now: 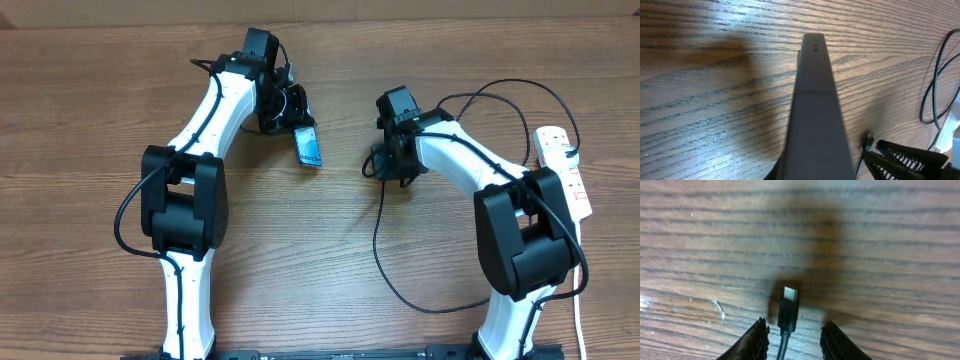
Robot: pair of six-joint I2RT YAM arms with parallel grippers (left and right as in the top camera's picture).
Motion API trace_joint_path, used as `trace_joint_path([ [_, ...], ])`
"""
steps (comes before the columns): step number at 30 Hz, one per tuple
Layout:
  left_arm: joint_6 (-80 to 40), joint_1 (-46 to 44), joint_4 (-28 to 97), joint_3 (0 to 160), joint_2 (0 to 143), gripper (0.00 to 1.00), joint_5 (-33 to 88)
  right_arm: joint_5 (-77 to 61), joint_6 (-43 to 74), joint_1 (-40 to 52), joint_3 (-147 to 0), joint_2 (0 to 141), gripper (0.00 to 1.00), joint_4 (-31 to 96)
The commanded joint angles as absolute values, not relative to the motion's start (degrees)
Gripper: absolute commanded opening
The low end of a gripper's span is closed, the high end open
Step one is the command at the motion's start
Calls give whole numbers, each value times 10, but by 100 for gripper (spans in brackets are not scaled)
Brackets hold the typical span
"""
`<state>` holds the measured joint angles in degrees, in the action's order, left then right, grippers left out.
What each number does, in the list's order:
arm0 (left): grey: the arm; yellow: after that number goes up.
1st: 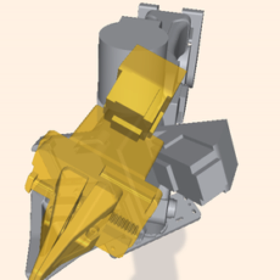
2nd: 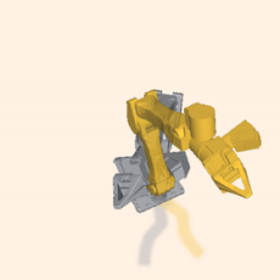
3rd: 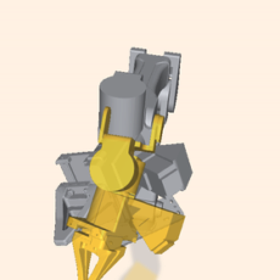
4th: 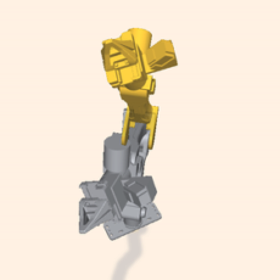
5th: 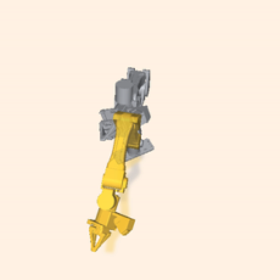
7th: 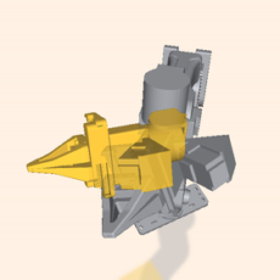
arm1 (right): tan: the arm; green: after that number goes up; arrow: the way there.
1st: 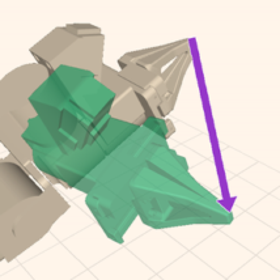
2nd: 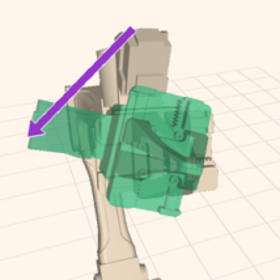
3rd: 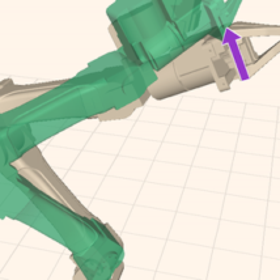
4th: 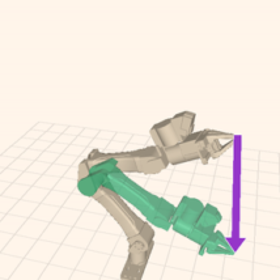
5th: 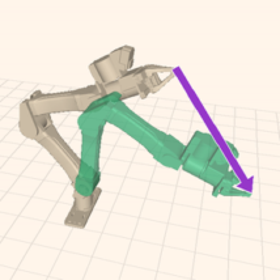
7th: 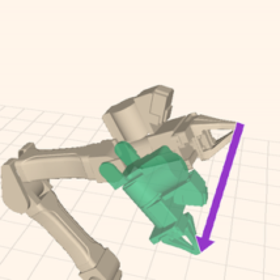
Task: Plug charger to phone and switch on socket
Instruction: 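Close the right gripper on the USB-C plug and lift it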
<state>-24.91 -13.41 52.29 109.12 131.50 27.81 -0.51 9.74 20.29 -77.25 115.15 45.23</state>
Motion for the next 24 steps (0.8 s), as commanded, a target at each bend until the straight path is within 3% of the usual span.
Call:
trace_joint_path([
  [1,-235,-135,523,1096,1311,4,294,-16,105,201,-768,1160,34,448],
  [15,-233,-135,522,1096,1311,4,294,-27,105,201,-735,1161,27,422],
  [24,-233,-134,522,1096,1311,4,294,-36,104,201,-735,1161,4,424],
])
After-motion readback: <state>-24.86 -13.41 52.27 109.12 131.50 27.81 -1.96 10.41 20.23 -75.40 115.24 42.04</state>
